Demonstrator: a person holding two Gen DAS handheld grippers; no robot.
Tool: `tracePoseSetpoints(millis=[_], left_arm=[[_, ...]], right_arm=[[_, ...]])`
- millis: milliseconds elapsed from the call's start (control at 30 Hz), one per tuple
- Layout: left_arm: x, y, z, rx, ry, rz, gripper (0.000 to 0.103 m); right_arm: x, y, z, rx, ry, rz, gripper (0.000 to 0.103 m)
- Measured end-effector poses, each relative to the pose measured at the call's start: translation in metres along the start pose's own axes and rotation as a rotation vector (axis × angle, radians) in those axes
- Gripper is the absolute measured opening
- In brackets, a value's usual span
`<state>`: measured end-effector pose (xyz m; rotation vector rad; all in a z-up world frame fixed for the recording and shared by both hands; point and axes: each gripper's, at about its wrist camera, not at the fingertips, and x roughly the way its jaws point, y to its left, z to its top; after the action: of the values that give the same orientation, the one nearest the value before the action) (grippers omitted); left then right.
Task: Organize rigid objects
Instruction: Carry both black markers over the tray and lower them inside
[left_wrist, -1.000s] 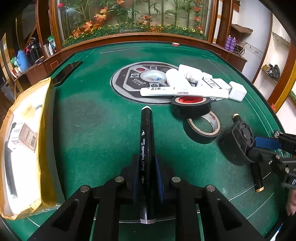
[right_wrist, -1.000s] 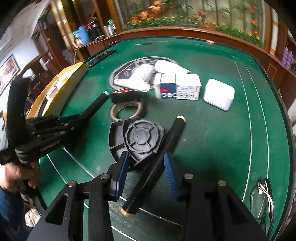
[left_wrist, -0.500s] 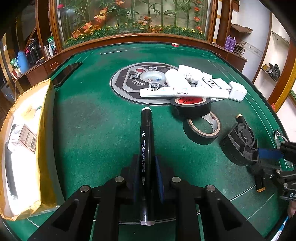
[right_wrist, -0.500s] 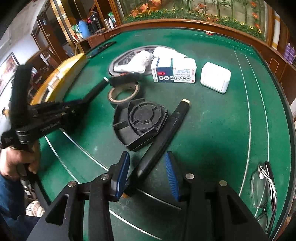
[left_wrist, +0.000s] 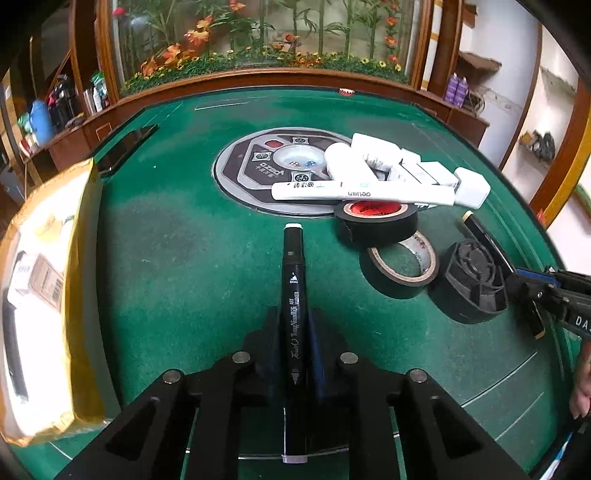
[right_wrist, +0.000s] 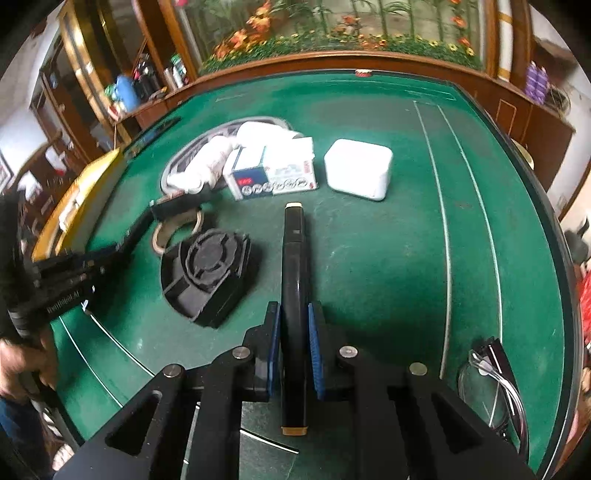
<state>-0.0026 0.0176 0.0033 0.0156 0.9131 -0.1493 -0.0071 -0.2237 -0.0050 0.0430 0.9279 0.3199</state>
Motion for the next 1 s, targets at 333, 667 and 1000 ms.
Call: tracePoseSetpoints(millis=[333,667,1000], left_arm=[[-0.021,0.014,-0.005,-0.118,-0.033,-0.131,0.014],[-0.061,0.032,0.001,-0.167,-0.125,-0.139,0.014],[-0.098,0.086,-0.001,-0.277,-0.230,-0.105,0.014]], right_arm=[[-0.018,0.007,0.010,0.039,-0.075,0.091,0.014],[-0.021,0.080,0.036,-0.090,-0.104,0.234,0.014],[-0.009,0.142,0.048,-0.175,-0.072,0.328,0.014]])
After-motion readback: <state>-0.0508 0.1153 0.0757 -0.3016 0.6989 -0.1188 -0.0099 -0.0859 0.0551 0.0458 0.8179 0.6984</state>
